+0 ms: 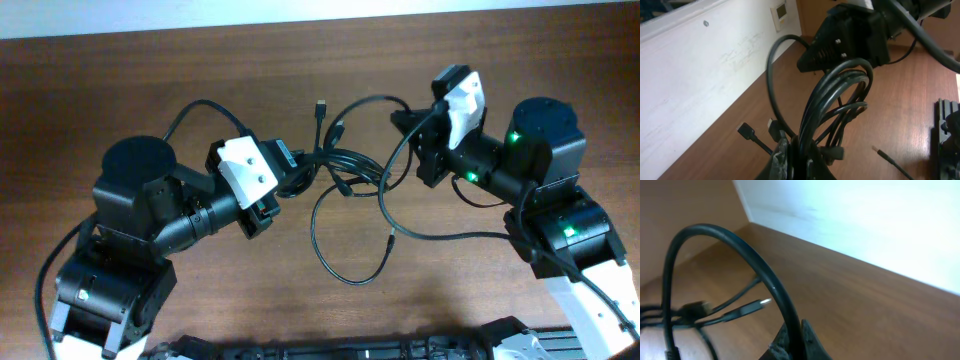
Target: Untangle cables
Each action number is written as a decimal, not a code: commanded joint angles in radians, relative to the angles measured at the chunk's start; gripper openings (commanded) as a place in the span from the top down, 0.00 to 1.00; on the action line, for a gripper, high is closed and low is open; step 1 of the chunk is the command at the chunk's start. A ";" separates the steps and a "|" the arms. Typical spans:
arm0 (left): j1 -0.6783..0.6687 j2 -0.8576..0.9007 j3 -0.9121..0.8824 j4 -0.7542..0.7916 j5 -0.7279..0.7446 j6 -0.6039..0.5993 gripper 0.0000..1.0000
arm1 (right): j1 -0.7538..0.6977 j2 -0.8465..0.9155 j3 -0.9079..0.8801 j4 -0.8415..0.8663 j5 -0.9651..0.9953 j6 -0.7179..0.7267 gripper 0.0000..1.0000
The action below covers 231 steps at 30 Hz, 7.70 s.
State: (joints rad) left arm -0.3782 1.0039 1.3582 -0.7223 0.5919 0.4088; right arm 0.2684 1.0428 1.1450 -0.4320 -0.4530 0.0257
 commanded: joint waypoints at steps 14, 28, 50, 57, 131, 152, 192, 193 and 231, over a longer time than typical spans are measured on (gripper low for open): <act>0.008 -0.015 0.014 -0.032 -0.126 0.012 1.00 | -0.002 -0.003 0.015 -0.247 0.546 0.253 0.96; 0.008 -0.015 0.014 -0.030 -0.257 -0.023 1.00 | -0.001 -0.003 0.014 -0.330 0.486 0.299 0.00; 0.008 0.200 0.014 -0.049 0.006 0.014 1.00 | 0.000 -0.003 0.015 -0.240 -0.284 -0.239 0.01; 0.005 0.263 0.014 -0.058 0.129 0.095 1.00 | 0.000 -0.003 0.015 -0.240 -0.316 -0.240 0.01; 0.121 0.275 0.014 0.225 0.153 -1.069 0.34 | 0.000 -0.001 0.014 0.253 -0.281 0.327 0.96; 0.052 0.275 0.014 0.307 0.145 -1.068 0.96 | 0.000 0.045 0.014 0.309 -0.426 0.319 0.96; -0.071 0.275 0.014 0.082 0.072 0.001 1.00 | 0.001 0.041 0.015 0.010 -0.388 -0.362 0.47; -0.071 0.275 0.014 0.085 0.070 0.001 1.00 | 0.001 0.041 0.015 0.008 -0.385 -0.362 0.56; -0.071 0.270 0.014 0.127 -0.209 -0.814 0.23 | -0.001 0.041 0.015 0.153 -0.080 0.074 0.96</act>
State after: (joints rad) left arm -0.4522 1.2903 1.3598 -0.5976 0.3576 -0.2081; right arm 0.2691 1.1015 1.1461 -0.3038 -0.5774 0.0212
